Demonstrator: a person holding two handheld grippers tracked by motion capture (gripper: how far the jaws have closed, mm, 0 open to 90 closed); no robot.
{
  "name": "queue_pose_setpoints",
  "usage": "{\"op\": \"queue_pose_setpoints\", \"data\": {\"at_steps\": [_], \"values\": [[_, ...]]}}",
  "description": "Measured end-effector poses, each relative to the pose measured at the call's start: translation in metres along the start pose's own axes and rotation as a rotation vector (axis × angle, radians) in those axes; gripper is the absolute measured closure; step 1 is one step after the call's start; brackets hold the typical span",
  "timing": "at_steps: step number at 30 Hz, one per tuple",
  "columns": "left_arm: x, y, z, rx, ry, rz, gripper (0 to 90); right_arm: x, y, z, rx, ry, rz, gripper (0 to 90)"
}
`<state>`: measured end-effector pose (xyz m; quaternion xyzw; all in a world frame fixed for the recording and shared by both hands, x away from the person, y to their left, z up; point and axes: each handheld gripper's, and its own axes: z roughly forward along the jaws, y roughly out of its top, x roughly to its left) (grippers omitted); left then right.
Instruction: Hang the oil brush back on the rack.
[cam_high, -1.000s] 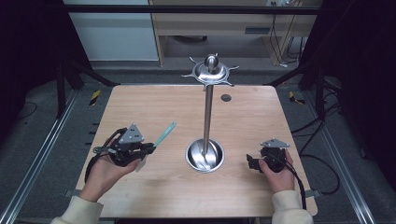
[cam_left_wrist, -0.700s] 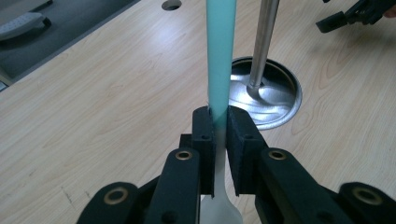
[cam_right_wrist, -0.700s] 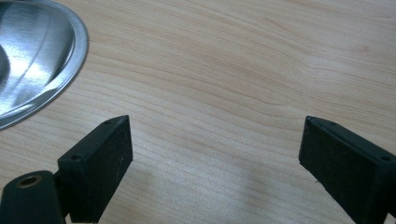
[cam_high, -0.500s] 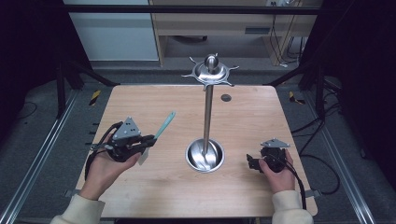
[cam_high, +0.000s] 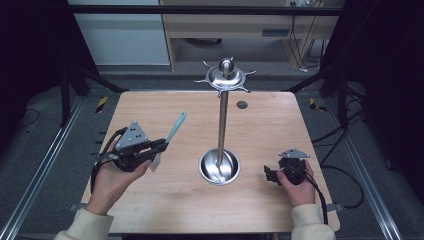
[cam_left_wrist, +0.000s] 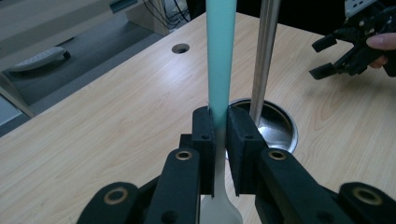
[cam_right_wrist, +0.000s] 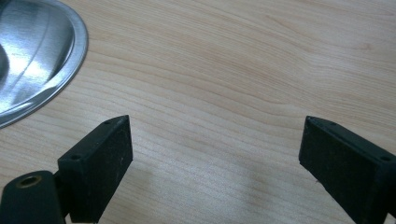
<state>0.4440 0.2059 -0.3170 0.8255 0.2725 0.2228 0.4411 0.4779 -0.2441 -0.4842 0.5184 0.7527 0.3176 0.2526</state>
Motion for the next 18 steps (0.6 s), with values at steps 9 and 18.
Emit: {"op": "queue_pose_setpoints", "data": {"at_steps": [9,18], "values": [[-0.003,0.012,-0.007,-0.059,0.009,0.009,82.0,0.0,0.0,0.0,0.001,-0.002,0.0,10.4],[-0.006,0.018,-0.013,-0.108,0.021,0.003,82.0,-0.001,0.0,-0.001,-0.003,-0.004,-0.002,10.3]]}}
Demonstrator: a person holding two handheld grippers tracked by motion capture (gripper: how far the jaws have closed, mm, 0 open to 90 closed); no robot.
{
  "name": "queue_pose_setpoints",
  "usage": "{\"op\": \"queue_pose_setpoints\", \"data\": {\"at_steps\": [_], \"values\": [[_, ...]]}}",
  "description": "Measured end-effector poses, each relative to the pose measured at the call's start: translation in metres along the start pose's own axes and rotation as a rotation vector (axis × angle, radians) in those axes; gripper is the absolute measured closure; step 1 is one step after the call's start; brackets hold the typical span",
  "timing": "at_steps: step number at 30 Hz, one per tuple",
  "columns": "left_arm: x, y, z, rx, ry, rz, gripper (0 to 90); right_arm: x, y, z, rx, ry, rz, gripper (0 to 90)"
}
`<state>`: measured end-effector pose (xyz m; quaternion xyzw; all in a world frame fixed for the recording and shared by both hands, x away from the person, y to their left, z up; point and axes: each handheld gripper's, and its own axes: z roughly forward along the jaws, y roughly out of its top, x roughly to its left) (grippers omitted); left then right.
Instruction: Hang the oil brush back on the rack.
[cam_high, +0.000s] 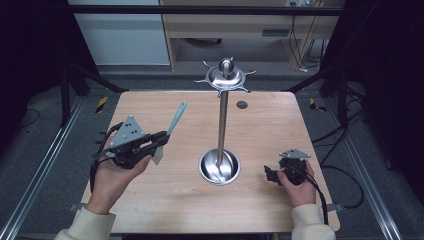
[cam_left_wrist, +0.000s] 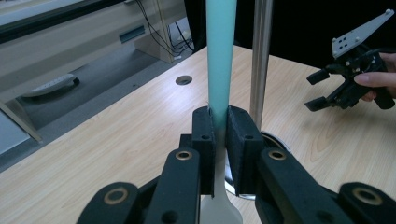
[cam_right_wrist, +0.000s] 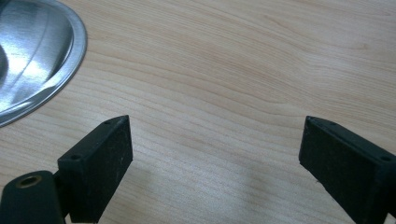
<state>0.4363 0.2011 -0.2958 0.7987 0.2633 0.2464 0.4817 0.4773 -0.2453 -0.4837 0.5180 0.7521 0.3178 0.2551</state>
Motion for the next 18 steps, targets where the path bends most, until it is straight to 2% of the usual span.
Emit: {"op": "queue_pose_setpoints", "data": {"at_steps": [6,18], "values": [[-0.002,0.004,-0.002,-0.027,0.004,-0.003,82.0,0.0,0.0,0.0,-0.001,-0.001,-0.004,10.3],[-0.005,0.013,-0.003,-0.045,-0.003,0.004,82.0,0.0,0.0,0.0,0.0,0.0,-0.001,10.3]]}}
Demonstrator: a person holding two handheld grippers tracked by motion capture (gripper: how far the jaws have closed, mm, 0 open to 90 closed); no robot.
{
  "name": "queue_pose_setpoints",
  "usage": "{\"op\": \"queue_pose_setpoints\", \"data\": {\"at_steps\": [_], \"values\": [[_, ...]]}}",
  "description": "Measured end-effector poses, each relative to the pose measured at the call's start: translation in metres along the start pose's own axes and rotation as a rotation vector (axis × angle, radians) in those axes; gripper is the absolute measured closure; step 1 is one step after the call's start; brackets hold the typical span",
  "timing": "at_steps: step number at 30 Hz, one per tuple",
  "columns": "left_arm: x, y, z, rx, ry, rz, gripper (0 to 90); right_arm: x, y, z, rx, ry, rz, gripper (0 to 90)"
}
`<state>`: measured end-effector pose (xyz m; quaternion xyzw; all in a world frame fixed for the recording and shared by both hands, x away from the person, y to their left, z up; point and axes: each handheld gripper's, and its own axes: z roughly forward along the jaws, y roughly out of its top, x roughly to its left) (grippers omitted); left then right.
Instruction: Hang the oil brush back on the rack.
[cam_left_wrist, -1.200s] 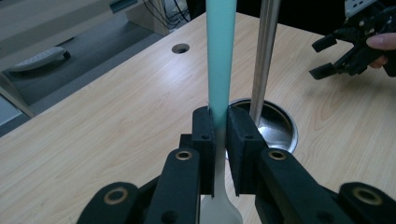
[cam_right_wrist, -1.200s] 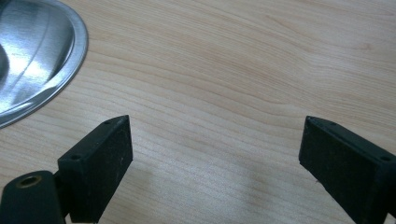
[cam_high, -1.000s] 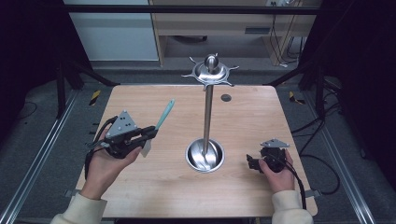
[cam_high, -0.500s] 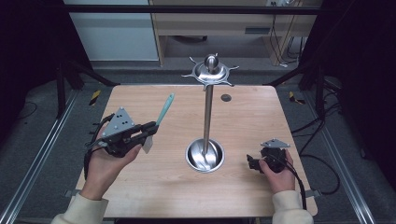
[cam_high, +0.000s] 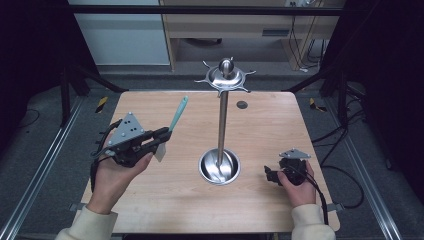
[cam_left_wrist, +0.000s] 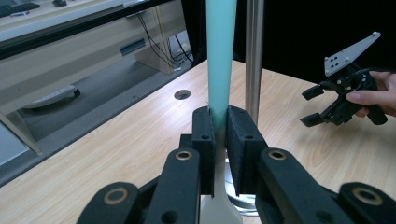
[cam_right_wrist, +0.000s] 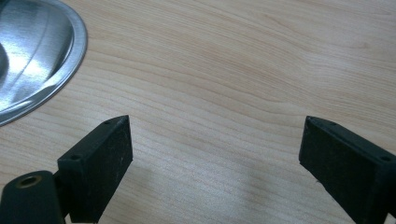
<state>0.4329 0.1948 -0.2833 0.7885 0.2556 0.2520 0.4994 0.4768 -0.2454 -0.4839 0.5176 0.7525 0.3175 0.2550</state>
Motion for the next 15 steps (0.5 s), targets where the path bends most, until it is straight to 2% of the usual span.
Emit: {"op": "queue_pose_setpoints", "data": {"at_steps": [15], "values": [[-0.003,0.017,0.001,-0.056,-0.005,-0.018,81.9,0.0,0.0,-0.001,-0.002,0.003,0.003,10.3]]}}
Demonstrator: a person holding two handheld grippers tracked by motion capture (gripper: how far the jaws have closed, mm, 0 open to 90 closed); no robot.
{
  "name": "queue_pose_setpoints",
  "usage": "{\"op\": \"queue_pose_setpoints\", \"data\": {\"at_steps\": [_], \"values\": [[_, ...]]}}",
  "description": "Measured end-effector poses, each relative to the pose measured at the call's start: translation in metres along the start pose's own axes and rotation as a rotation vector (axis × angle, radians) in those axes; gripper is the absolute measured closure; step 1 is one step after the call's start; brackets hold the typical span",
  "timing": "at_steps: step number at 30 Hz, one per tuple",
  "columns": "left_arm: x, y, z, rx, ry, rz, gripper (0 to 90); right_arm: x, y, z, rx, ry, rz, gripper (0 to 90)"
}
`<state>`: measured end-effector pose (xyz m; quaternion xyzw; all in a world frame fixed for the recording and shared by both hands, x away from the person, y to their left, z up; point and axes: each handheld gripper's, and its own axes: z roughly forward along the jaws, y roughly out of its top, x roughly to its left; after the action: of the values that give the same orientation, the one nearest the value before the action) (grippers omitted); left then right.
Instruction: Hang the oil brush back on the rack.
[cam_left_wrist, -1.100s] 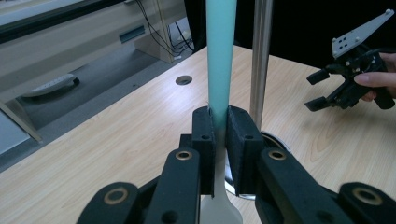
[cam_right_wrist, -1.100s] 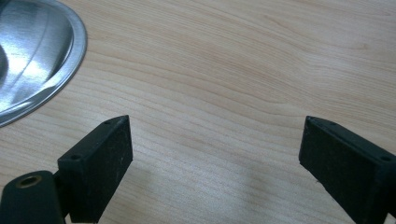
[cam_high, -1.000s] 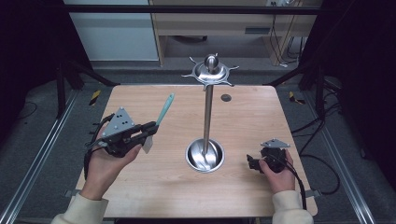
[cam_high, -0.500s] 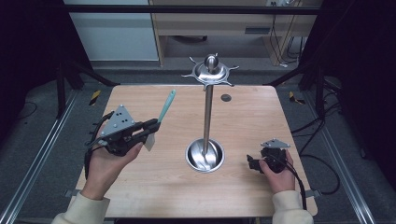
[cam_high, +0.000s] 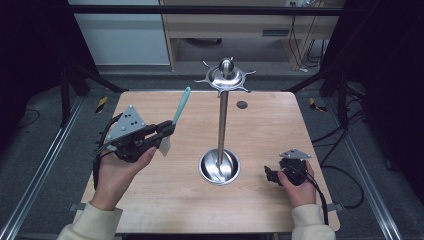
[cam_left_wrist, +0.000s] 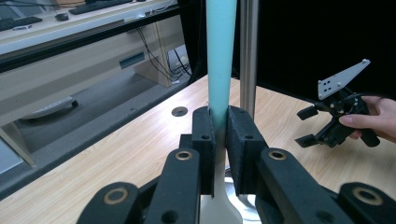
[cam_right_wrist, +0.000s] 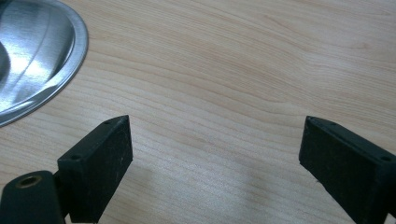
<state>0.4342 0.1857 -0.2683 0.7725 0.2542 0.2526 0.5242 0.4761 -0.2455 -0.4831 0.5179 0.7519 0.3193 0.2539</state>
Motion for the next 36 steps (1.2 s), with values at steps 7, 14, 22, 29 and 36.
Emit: {"op": "queue_pose_setpoints", "data": {"at_steps": [7,14,22,29,36], "values": [[-0.008,0.002,-0.001,0.003,-0.032,-0.027,81.9,0.0,0.0,0.0,-0.001,0.003,-0.001,10.3],[-0.008,0.003,0.002,-0.004,-0.028,-0.017,81.9,0.0,0.0,0.0,0.0,0.002,0.0,10.3],[-0.004,0.007,0.003,-0.019,-0.043,-0.04,81.9,0.0,0.0,0.0,0.001,0.001,0.0,10.3],[0.001,0.013,0.007,-0.019,-0.066,-0.06,81.9,0.0,0.0,0.0,0.002,0.003,0.0,10.3],[0.004,0.014,0.01,-0.019,-0.092,-0.078,81.8,0.0,0.0,0.001,0.001,-0.003,-0.005,10.3]]}}
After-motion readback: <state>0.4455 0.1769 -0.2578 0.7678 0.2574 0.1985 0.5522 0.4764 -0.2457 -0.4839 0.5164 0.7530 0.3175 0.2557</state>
